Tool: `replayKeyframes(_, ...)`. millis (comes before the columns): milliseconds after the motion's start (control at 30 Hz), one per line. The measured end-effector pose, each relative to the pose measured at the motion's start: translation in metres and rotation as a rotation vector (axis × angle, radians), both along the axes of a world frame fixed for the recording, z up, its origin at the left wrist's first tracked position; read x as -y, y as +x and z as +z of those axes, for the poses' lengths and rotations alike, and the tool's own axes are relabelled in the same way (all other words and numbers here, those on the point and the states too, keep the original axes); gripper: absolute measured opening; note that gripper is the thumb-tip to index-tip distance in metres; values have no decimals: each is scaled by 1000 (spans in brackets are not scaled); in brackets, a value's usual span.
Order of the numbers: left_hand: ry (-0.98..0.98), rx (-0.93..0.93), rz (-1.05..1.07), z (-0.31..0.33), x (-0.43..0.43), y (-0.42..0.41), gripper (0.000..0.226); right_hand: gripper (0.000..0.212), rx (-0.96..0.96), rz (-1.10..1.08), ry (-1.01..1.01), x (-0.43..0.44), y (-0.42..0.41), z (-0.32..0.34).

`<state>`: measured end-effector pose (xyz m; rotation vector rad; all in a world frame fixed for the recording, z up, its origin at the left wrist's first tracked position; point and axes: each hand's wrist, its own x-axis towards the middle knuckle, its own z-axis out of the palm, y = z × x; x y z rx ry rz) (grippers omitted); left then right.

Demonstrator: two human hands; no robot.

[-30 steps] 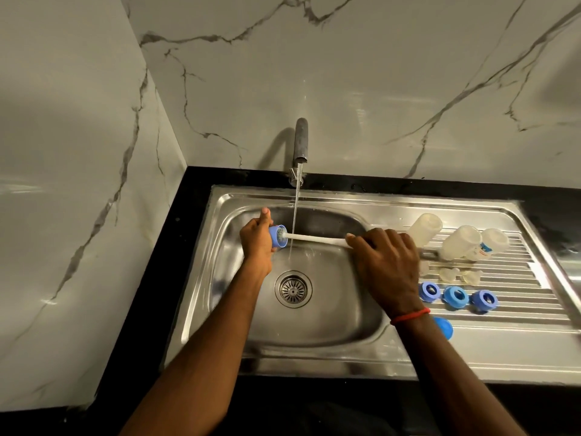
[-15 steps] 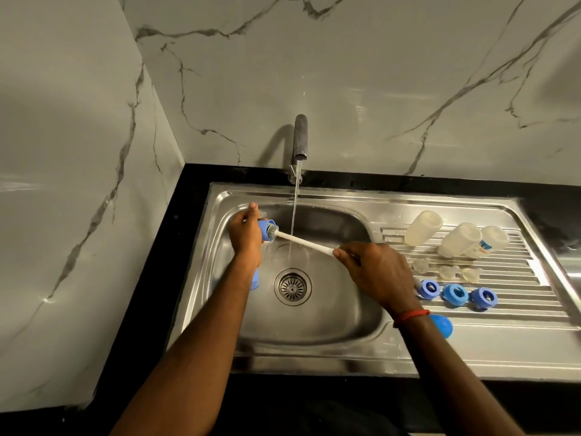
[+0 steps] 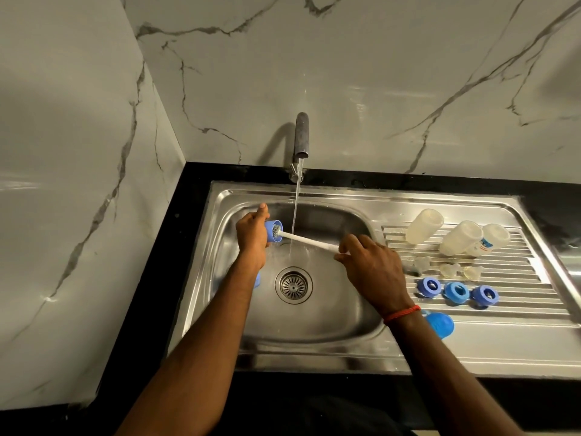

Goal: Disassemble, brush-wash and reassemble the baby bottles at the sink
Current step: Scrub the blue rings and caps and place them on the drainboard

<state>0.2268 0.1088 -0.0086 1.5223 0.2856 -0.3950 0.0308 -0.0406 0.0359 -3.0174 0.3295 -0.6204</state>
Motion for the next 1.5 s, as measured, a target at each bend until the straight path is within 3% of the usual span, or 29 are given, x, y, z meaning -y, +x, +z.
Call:
replayKeyframes(100, -29, 7, 20, 2, -2, 0, 28, 15, -93, 2, 53, -2, 0, -7)
replayKeyframes(133, -43, 6, 22, 2, -2, 1, 28, 12, -177, -10, 166, -2, 1, -6)
replayKeyframes(233, -86, -55, -13, 3, -4, 3, 26, 31, -480, -75, 870, -4, 6, 6)
replayKeyframes(267, -95, -86, -31, 3, -5, 4, 26, 31, -519, -54, 961, -5, 6, 11)
replayKeyframes(333, -90, -126, -54, 0, -6, 5, 25, 26, -508, 49, 846, -1, 4, 19)
replayKeyframes(400, -64, -164, -57, -6, -9, 4, 25, 21, -405, 74, 554, 10, 2, 25)
replayKeyframes(533, -39, -241, -50, -17, -10, -2, 29, 19, 47, -93, -2, 26, 2, 37)
replayKeyframes(600, -51, -250, -39, -15, -7, -2, 30, 15, 133, -29, -133, 21, 5, 39)
replayKeyframes(700, -25, -221, -24, -11, -4, -1, 30, 15, 82, 25, -242, 11, 4, 31)
replayKeyframes(833, 38, -88, -10, -9, -5, 2, 28, 23, -52, 7, -78, 3, -1, 15)
replayKeyframes(967, 138, 59, 39, -16, -9, 3, 31, 23, -259, 229, 149, -2, 1, 12)
replayKeyframes(1133, 165, 89, 48, -11, -10, 14, 33, 26, -95, 142, 261, 15, 0, 19)
replayKeyframes(1200, 179, 115, 23, -2, -5, 20, 34, 27, -124, 100, 242, 9, 1, 13)
replayKeyframes(1333, 184, 131, -29, -6, -1, 11, 33, 27, -314, 236, 367, 7, 2, 17)
replayKeyframes(1500, 118, 53, -18, -7, 4, 6, 35, 23, -208, 101, 528, 26, 4, 22)
